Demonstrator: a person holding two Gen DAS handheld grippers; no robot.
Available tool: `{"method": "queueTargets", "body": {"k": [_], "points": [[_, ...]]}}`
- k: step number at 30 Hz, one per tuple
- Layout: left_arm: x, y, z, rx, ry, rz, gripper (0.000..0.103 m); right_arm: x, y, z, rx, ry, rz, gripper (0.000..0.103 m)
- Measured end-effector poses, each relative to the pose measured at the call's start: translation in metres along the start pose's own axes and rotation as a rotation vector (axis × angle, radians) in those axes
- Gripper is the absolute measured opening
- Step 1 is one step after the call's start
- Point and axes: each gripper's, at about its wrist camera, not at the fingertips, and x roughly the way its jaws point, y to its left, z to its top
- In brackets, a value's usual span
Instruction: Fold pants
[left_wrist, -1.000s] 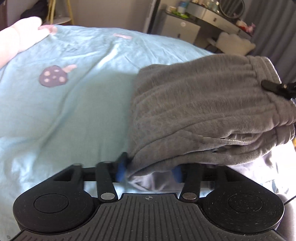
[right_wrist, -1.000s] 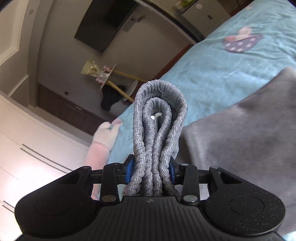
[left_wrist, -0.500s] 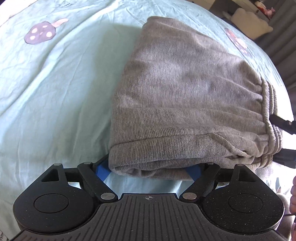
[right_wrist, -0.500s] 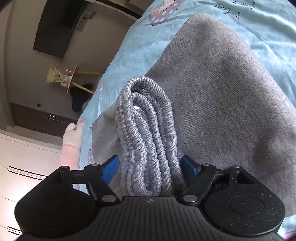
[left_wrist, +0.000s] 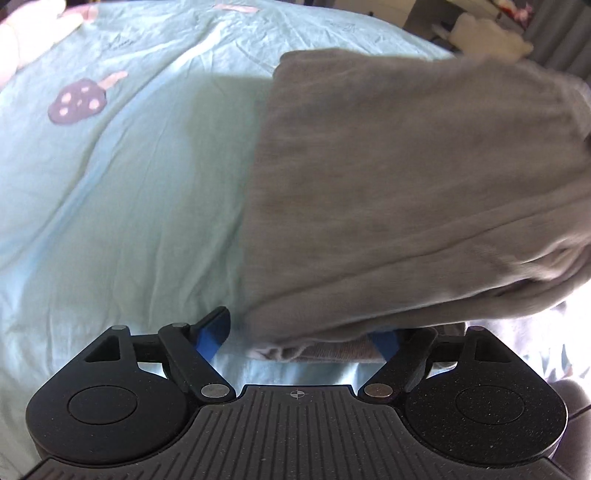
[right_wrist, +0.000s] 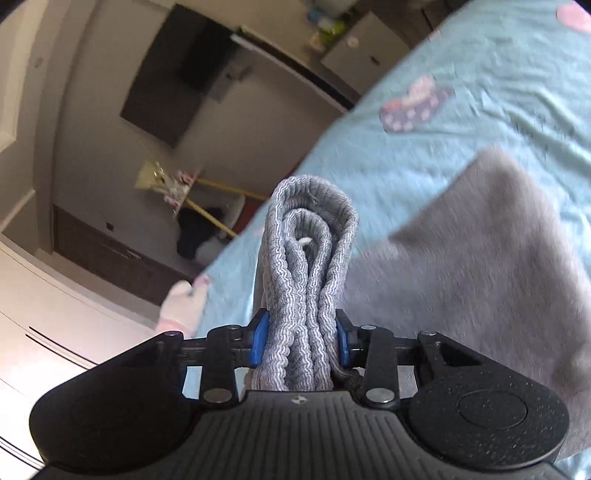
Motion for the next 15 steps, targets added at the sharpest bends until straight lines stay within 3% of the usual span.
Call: {"method": "queueTargets", "body": {"k": [2, 5, 7, 10, 13, 14, 15], "points": [[0.001, -0.007, -0.001, 0.01, 0.006, -0.006, 0.077, -0.009, 0.002, 0.008, 0.004, -0.017, 0.003, 0.035], [0.002, -0.014, 0.0, 0.0, -0.012, 0.001, 0.06, -0.022, 0.0, 0.014, -0.028, -0.04, -0.036, 0.034], [-0.005, -0.018, -0.002, 0.011, -0.053, 0.011, 0.043, -0.027, -0.007, 0.015, -0.023, -0.045, -0.06, 0.034], [-0.023, -0.023, -0.006, 0.036, -0.138, 0.0, 0.035, -0.034, -0.019, 0.016, -0.021, -0.065, -0.103, 0.034], [-0.038, -0.036, -0.012, 0.119, -0.204, -0.002, 0.035, -0.039, -0.033, 0.015, -0.045, -0.085, -0.171, 0.034], [-0.039, -0.039, -0.015, 0.138, -0.211, -0.015, 0.038, -0.039, -0.036, 0.015, -0.061, -0.088, -0.199, 0.034], [-0.039, -0.042, -0.017, 0.155, -0.21, -0.033, 0.048, -0.038, -0.04, 0.015, -0.068, -0.091, -0.22, 0.034]]}}
